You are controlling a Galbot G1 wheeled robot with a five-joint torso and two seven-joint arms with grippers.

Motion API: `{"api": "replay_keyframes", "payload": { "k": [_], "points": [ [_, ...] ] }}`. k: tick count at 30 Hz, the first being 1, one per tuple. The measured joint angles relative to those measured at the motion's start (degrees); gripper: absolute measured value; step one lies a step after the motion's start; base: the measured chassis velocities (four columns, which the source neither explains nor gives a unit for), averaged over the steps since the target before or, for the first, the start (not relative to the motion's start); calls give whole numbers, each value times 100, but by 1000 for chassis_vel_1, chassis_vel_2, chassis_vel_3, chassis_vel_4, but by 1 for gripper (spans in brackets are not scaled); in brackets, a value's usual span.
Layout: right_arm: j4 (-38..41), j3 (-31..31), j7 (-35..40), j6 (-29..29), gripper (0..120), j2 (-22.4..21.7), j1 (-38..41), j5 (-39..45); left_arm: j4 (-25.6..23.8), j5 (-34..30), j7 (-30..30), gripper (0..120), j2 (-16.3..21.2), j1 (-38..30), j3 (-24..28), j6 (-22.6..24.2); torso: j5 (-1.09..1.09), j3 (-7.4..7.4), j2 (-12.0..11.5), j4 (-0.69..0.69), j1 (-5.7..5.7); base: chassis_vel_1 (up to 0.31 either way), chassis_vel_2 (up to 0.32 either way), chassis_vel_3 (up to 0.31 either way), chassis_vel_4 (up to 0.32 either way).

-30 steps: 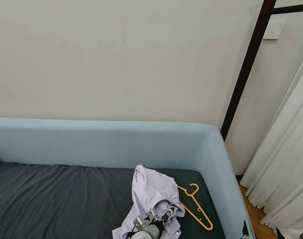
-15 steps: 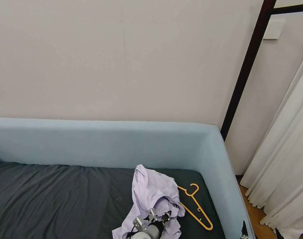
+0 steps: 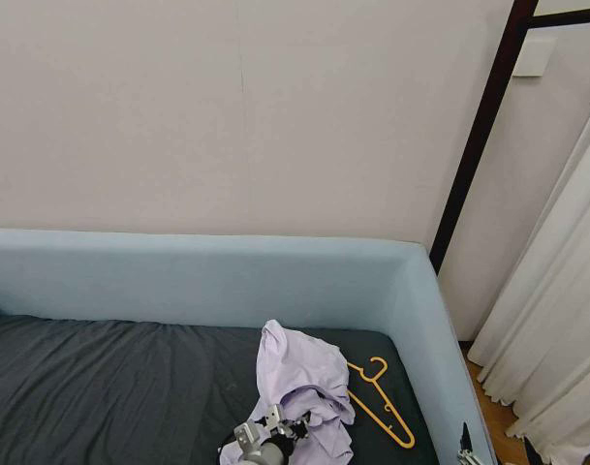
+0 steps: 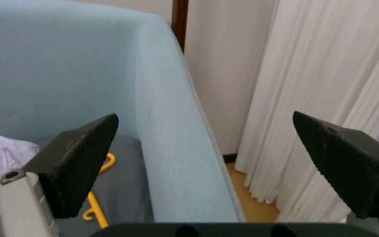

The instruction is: Pick up the clothes from the sofa and hang them on the clothes hanger.

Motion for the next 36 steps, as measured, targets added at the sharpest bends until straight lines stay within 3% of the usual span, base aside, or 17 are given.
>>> {"api": "replay_keyframes", "payload": {
  "k": [5, 12, 16, 22, 26, 31, 36],
  "points": [
    [139, -343, -9, -174, 100, -374, 25, 113, -521, 493, 137, 0, 747, 61, -127, 94, 1, 0, 0, 0, 0, 0, 0, 0, 0],
    [253, -619, -10, -367, 100, -838, 116, 377, -840, 805, 296, 0, 1298, 213, -255, 42, 1, 0, 0, 0, 0, 0, 0, 0, 0],
    [368, -713, -5, -742, 100, -1294, 189, 802, -1007, 1399, 531, 0, 1672, 253, -165, -117, 0, 0, 0, -1, 0, 0, 0, 0, 0],
    [503, -909, 100, -1435, 100, -1759, 443, 1544, -1127, 2007, 732, 0, 2035, 219, -58, -292, 2, 0, 0, -1, 0, 0, 0, 0, 0],
    [356, -1248, 233, -2136, 100, -2281, 1147, 2323, -1174, 2395, 873, 0, 2390, 213, -10, -469, 2, 0, 0, 1, 0, 0, 0, 0, 0],
    [-161, -1779, 237, -2420, 100, -2662, 1898, 2647, -1215, 2468, 946, 0, 2610, 285, -54, -563, 4, 1, 0, 1, 0, 0, 0, 0, 0],
    [-516, -2139, 184, -2440, 100, -2700, 2296, 2688, -1317, 2477, 948, 0, 2693, 350, -124, -631, 1, 1, 0, 1, 0, 0, 0, 0, 0]
  ]
}}
